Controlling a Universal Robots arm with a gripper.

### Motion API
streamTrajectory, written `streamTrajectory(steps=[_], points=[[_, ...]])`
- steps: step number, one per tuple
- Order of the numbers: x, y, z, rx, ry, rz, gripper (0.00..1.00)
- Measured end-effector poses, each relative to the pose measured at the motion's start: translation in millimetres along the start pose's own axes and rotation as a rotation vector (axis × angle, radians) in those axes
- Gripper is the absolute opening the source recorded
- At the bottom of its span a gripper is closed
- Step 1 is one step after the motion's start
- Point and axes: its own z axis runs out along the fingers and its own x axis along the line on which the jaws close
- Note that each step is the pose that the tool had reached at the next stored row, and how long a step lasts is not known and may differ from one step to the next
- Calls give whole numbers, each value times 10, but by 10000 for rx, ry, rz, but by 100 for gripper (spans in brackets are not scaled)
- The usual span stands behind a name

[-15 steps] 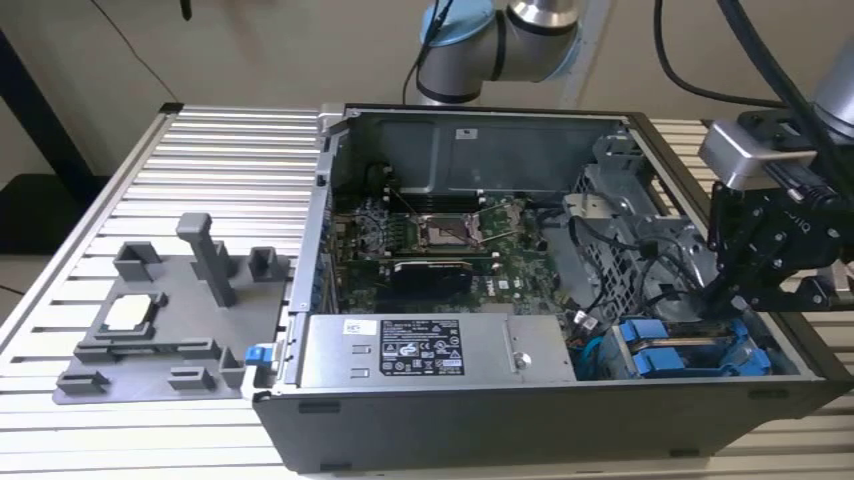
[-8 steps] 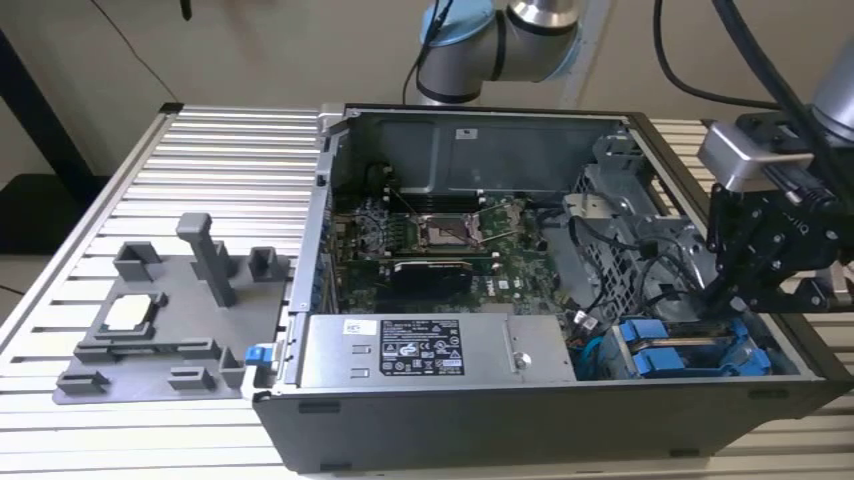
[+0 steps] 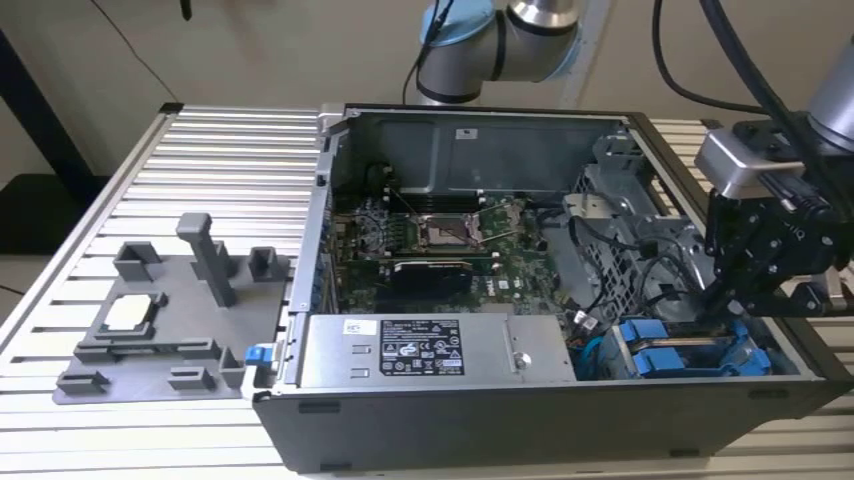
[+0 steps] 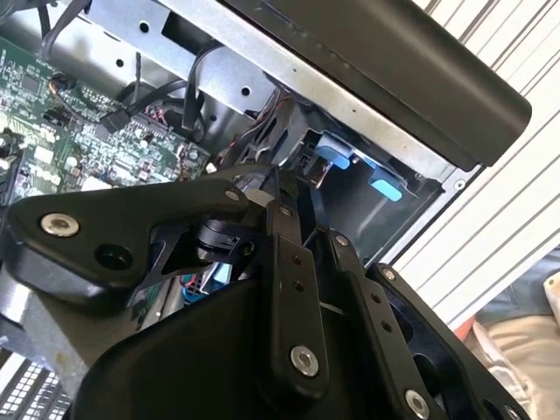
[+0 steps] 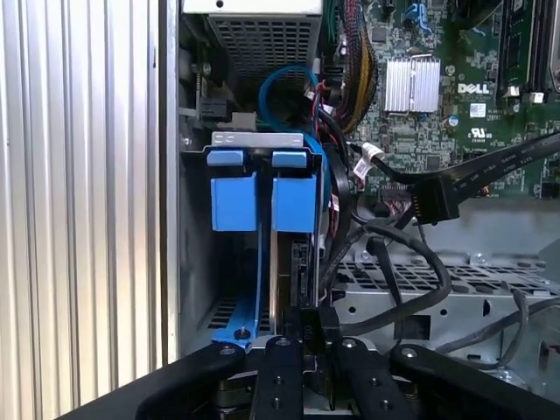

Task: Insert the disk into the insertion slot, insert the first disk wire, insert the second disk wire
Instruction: 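Insert the first disk wire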

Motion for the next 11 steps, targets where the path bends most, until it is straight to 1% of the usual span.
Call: streamTrajectory(steps=[11], points=[[0,-4,28,-5,1,246,19]])
